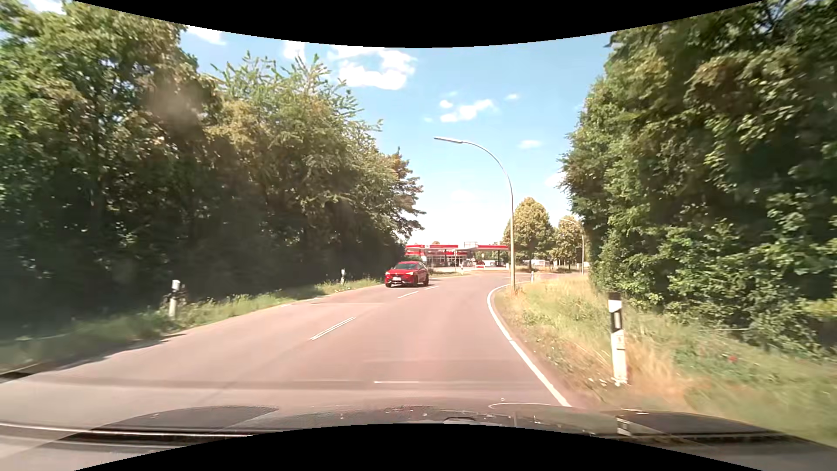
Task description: Follow the waypoints while adhering to traffic rules and regulations
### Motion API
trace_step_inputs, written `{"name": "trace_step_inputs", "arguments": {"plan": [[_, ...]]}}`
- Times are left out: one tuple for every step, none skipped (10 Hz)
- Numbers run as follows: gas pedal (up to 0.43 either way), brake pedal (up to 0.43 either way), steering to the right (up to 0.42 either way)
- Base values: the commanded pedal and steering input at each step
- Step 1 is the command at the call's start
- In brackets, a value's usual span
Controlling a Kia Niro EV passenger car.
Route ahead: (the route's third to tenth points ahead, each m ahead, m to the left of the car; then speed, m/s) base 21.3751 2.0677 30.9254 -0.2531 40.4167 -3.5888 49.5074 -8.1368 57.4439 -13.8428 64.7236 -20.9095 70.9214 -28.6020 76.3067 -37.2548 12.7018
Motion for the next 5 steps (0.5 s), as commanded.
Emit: {"name": "trace_step_inputs", "arguments": {"plan": [[0.157, 0.0, 0.033], [0.157, 0.0, 0.033], [0.157, 0.0, 0.039], [0.157, 0.0, 0.04], [0.157, 0.0, 0.039]]}}
